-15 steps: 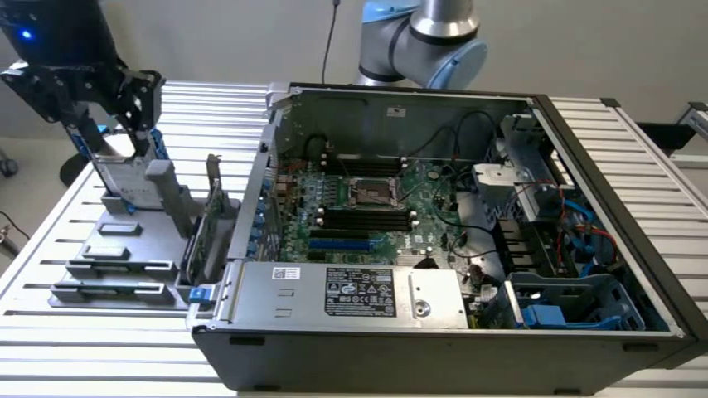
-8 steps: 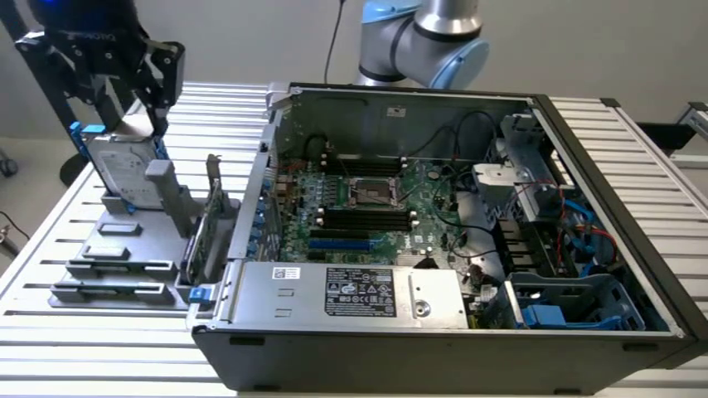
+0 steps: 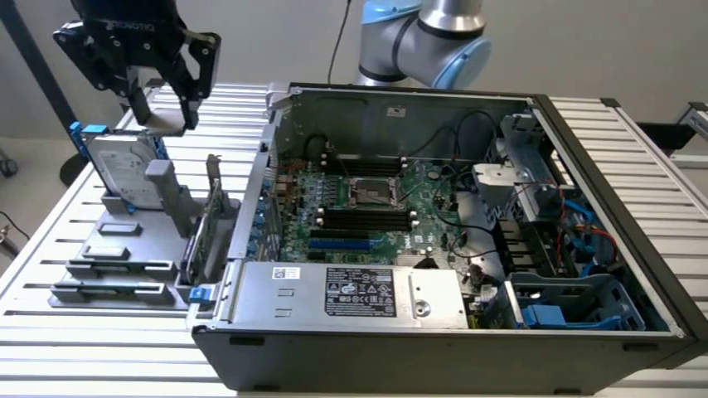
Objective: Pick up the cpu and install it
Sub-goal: 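Pick up the cpu and move it towards the insertion slot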
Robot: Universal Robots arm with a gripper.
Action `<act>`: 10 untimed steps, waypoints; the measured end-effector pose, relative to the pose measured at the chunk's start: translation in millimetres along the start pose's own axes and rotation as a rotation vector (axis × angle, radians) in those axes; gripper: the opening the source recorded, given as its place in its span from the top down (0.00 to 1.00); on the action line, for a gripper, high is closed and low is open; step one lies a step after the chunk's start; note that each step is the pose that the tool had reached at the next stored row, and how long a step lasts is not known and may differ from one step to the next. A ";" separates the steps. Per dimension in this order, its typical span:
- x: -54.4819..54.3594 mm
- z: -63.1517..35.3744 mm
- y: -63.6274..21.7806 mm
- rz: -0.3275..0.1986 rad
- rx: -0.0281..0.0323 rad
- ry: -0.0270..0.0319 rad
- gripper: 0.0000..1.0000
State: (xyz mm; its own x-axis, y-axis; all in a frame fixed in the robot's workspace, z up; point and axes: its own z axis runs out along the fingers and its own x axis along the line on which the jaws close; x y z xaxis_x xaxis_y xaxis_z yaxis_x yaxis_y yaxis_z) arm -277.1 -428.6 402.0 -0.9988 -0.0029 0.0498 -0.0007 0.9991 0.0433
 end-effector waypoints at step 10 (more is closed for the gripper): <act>-45.6 -1.6 8.3 0.000 0.0000 0.0004 0.45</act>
State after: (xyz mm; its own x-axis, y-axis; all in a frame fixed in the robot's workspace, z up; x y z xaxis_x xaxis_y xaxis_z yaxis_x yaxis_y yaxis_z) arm -231.5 -420.2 401.7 -0.9987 -0.0029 0.0502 -0.0007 0.9991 0.0433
